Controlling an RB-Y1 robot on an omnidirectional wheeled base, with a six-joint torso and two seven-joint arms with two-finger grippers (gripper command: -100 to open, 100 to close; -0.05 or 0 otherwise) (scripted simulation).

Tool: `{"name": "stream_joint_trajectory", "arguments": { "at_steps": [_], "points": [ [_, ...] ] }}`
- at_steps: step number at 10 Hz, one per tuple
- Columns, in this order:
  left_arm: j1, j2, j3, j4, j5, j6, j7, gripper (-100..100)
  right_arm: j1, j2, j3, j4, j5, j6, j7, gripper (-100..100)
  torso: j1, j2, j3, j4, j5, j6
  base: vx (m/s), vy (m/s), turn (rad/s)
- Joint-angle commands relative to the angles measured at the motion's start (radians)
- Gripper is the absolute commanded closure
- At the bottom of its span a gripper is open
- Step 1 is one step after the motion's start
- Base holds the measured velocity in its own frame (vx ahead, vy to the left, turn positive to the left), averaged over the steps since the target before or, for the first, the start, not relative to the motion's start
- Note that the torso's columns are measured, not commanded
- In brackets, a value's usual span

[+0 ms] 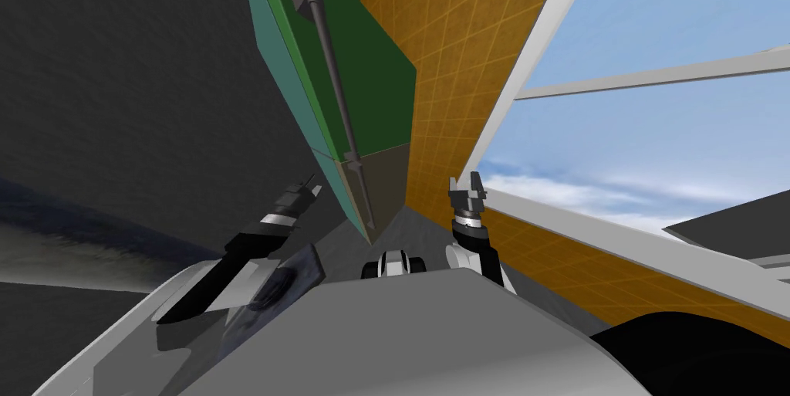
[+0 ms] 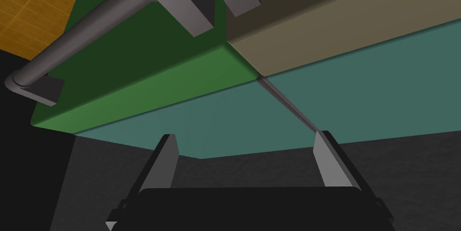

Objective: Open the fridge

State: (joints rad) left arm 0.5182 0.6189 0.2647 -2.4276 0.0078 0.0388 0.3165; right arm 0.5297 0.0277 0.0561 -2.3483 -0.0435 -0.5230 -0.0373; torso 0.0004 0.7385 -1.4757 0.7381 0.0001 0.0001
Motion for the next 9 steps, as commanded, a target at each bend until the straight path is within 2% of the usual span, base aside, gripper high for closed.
{"name": "stream_joint_trajectory", "arguments": {
  "at_steps": [1, 2, 3, 4, 5, 7, 8, 9],
  "points": [
    [0.008, 0.059, 0.03, 0.002, 0.014, 0.069, 0.02, -100, 0.0, 0.0, 0.0, 0.0, 0.0, 0.0, 0.0, 0, 0.0, 0.0, 0.0, 0.0, 0.0, 0.0, 0.013, -0.037, -0.029],
    [0.011, 0.089, 0.049, 0.006, 0.024, 0.098, 0.033, -100, 0.0, 0.0, 0.0, 0.0, 0.0, 0.0, 0.0, 0, 0.0, -0.001, 0.0, 0.0, 0.0, 0.0, 0.029, -0.062, -0.046],
    [0.011, 0.098, 0.049, 0.006, 0.024, 0.11, 0.033, -100, 0.0, 0.0, 0.0, 0.0, 0.0, 0.0, 0.0, 0, -0.001, -0.001, -0.001, 0.0, 0.0, 0.0, 0.02, -0.054, -0.018],
    [0.014, 0.137, 0.068, 0.01, 0.033, 0.143, 0.047, -100, 0.0, 0.0, 0.0, 0.0, 0.0, 0.0, 0.0, 0, -0.001, -0.001, -0.001, 0.0, 0.0, 0.0, 0.018, -0.059, -0.027],
    [0.014, 0.137, 0.068, 0.01, 0.033, 0.152, 0.047, -100, 0.0, 0.0, 0.0, 0.0, 0.0, 0.0, 0.0, 0, -0.001, 0.0, 0.0, 0.0, 0.0, 0.0, 0.015, -0.047, -0.015],
    [0.02, 0.205, 0.106, 0.016, 0.051, 0.219, 0.073, -100, 0.0, 0.0, 0.0, 0.0, 0.0, 0.0, 0.0, 0, 0.0, 0.0, 0.0, 0.0, 0.0, 0.0, 0.014, -0.062, -0.041],
    [0.02, 0.217, 0.106, 0.016, 0.051, 0.234, 0.073, -100, 0.0, 0.0, 0.0, 0.0, 0.0, 0.0, 0.0, 0, -0.001, 0.0, 0.0, 0.0, 0.0, 0.0, 0.017, -0.048, -0.011],
    [0.023, 0.256, 0.125, 0.018, 0.061, 0.275, 0.086, -100, 0.0, 0.0, 0.0, 0.0, 0.0, 0.0, 0.0, 0, 0.0, -0.001, 0.0, 0.0, 0.0, 0.0, 0.029, -0.052, -0.026]
  ]
}}
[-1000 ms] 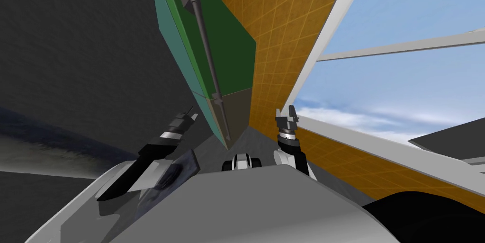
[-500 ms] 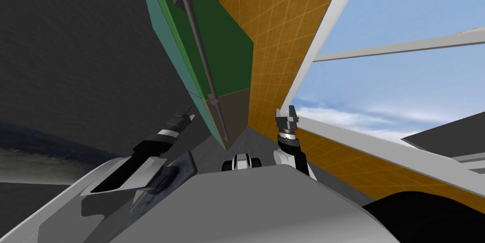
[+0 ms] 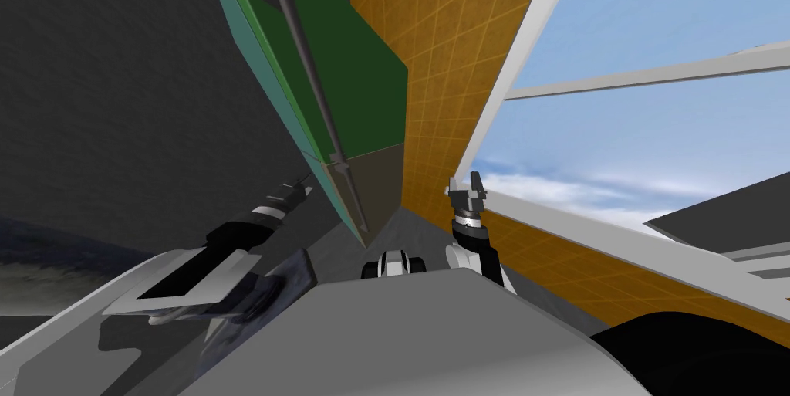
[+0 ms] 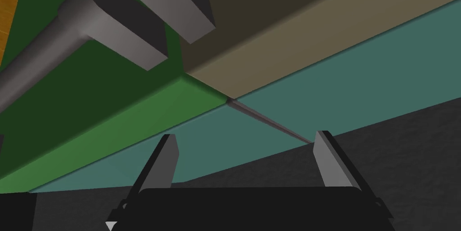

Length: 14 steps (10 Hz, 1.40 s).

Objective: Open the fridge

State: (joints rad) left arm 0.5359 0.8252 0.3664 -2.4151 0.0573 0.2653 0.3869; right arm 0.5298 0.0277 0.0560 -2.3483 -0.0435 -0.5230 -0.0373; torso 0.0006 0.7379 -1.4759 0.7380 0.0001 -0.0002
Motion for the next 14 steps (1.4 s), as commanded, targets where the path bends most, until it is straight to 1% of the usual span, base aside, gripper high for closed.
{"name": "stream_joint_trajectory", "arguments": {
  "at_steps": [1, 2, 3, 4, 6, 7, 9, 12, 14],
  "points": [
    [0.009, 0.08, 0.042, 0.007, 0.02, 0.074, 0.029, -100, 0.0, 0.0, 0.0, 0.0, 0.0, 0.0, 0.0, 0, 0.0, -0.001, -0.001, 0.0, 0.0, 0.0, 0.03, -0.075, -0.041],
    [0.009, 0.09, 0.042, 0.007, 0.02, 0.089, 0.029, -100, 0.0, 0.0, 0.0, 0.0, 0.0, 0.0, 0.0, 0, -0.002, -0.001, 0.0, 0.0, 0.0, 0.0, 0.022, -0.056, -0.014],
    [0.012, 0.129, 0.06, 0.007, 0.029, 0.122, 0.041, -100, 0.0, 0.0, 0.0, 0.0, 0.0, 0.0, 0.0, 0, 0.0, 0.0, 0.0, 0.0, 0.0, 0.0, 0.022, -0.047, -0.027],
    [0.012, 0.129, 0.06, 0.007, 0.029, 0.128, 0.041, -100, 0.0, 0.0, 0.0, 0.0, 0.0, 0.0, 0.0, 0, 0.0, 0.0, 0.0, 0.0, 0.0, 0.0, 0.016, -0.034, -0.016],
    [0.018, 0.202, 0.095, 0.001, 0.046, 0.194, 0.066, -100, 0.0, 0.0, 0.0, 0.0, 0.0, 0.0, 0.0, 0, -0.001, 0.0, 0.0, 0.0, 0.0, 0.0, 0.02, -0.056, -0.035],
    [0.018, 0.205, 0.095, 0.001, 0.046, 0.203, 0.066, -100, 0.0, 0.0, 0.0, 0.0, 0.0, 0.0, 0.0, 0, -0.002, 0.0, 0.0, 0.0, -0.001, 0.0, 0.016, -0.043, -0.014],
    [0.024, 0.273, 0.126, -0.012, 0.061, 0.269, 0.088, -100, 0.0, 0.0, 0.0, 0.0, 0.0, 0.0, 0.0, 0, 0.0, 0.0, 0.0, 0.0, 0.0, 0.0, 0.02, -0.047, -0.032],
    [0.032, 0.361, 0.165, -0.05, 0.079, 0.353, 0.115, -100, 0.0, 0.0, 0.0, 0.0, 0.0, 0.0, 0.0, 0, -0.001, -0.001, -0.001, 0.0, 0.0, 0.0, 0.032, -0.063, -0.031],
    [0.035, 0.406, 0.185, -0.088, 0.089, 0.395, 0.129, -100, 0.0, 0.0, 0.0, 0.0, 0.0, 0.0, 0.0, 0, -0.002, 0.0, 0.0, 0.001, -0.002, 0.003, 0.011, -0.05, 0.003]
  ]
}}
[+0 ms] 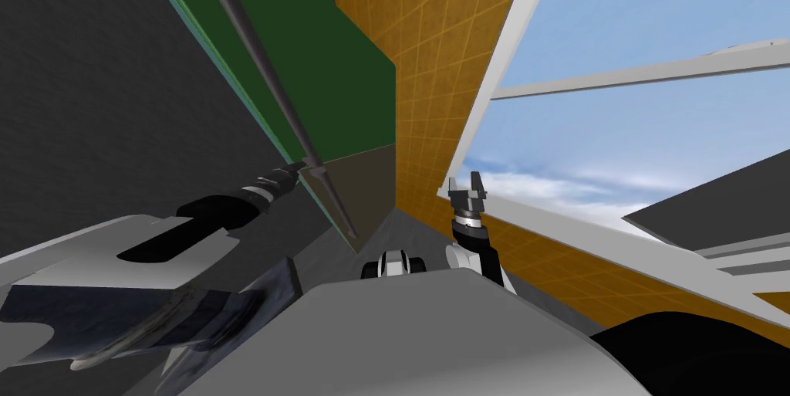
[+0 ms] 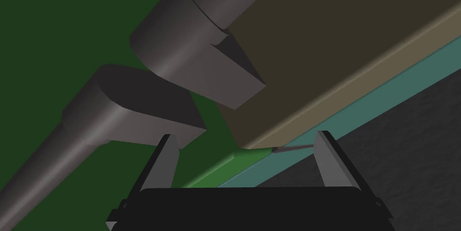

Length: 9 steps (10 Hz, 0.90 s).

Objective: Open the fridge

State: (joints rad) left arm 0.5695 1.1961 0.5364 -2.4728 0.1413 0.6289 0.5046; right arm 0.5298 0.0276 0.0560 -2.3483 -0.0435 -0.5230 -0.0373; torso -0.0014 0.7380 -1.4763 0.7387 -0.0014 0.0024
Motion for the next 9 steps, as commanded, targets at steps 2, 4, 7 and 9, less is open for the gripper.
{"name": "stream_joint_trajectory", "arguments": {
  "at_steps": [2, 4, 7, 9],
  "points": [
    [0.004, 0.066, 0.028, -0.079, 0.011, 0.061, 0.021, -100, 0.0, 0.0, 0.0, 0.0, 0.0, 0.0, 0.0, 0, -0.007, -0.003, -0.003, 0.001, -0.005, 0.004, -0.001, -0.025, -0.011],
    [0.005, 0.083, 0.036, -0.128, 0.015, 0.077, 0.026, -100, 0.0, 0.0, 0.0, 0.0, 0.0, 0.0, 0.0, 0, -0.01, -0.006, -0.005, 0.0, -0.006, 0.005, 0.005, -0.022, -0.003],
    [-0.063, 0.011, -0.067, -0.035, 0.001, 0.042, -0.034, -100, 0.0, 0.0, 0.0, 0.0, 0.0, 0.0, 0.0, 0, -0.001, -0.003, -0.003, -0.002, -0.001, 0.003, -0.106, 0.026, -0.056],
    [-0.113, 0.011, -0.077, 0.026, 0.001, 0.042, -0.034, -100, 0.0, 0.0, 0.0, 0.0, 0.0, 0.0, 0.0, 0, 0.002, -0.003, -0.001, -0.001, 0.002, -0.002, -0.051, 0.012, 0.007]
  ]
}}
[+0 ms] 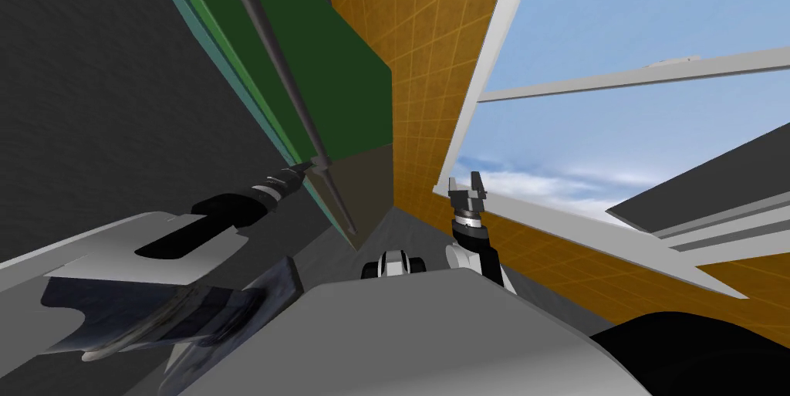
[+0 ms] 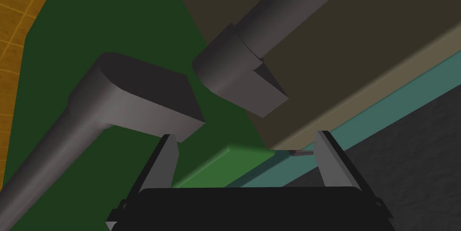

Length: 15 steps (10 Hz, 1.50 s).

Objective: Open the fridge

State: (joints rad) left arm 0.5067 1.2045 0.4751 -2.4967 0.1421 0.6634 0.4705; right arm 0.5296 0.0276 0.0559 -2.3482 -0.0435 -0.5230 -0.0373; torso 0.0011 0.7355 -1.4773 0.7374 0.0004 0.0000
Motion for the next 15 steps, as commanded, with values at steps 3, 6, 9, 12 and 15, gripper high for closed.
{"name": "stream_joint_trajectory", "arguments": {
  "at_steps": [3, 6, 9, 12, 15],
  "points": [
    [-0.123, -0.045, -0.056, 0.129, -0.003, -0.032, -0.05, -100, 0.0, 0.0, 0.0, 0.0, 0.0, 0.0, 0.0, 0, -0.001, -0.001, -0.001, 0.0, -0.001, 0.0, -0.033, 0.008, -0.045],
    [-0.212, -0.053, -0.103, 0.216, -0.003, -0.032, -0.057, -100, 0.0, 0.0, 0.0, 0.0, 0.0, 0.0, 0.0, 0, -0.001, 0.005, 0.003, 0.002, 0.0, 0.0, -0.092, 0.023, -0.015],
    [-0.263, -0.053, -0.103, 0.286, -0.003, -0.032, -0.057, -100, 0.0, 0.0, 0.0, 0.0, 0.0, 0.0, 0.0, 0, -0.002, -0.002, -0.001, -0.001, -0.001, 0.0, 0.004, -0.002, 0.0],
    [-0.371, -0.109, -0.189, 0.38, -0.006, -0.073, -0.114, -100, 0.0, 0.0, 0.0, 0.0, 0.0, 0.0, 0.0, 0, 0.001, 0.005, 0.003, 0.0, 0.001, 0.001, -0.129, 0.029, -0.066],
    [-0.432, -0.109, -0.189, 0.459, -0.006, -0.073, -0.114, -100, 0.0, 0.0, 0.0, 0.0, 0.0, 0.0, 0.0, 0, -0.002, -0.003, -0.003, -0.001, -0.001, 0.0, -0.001, 0.002, 0.006]
  ]
}}
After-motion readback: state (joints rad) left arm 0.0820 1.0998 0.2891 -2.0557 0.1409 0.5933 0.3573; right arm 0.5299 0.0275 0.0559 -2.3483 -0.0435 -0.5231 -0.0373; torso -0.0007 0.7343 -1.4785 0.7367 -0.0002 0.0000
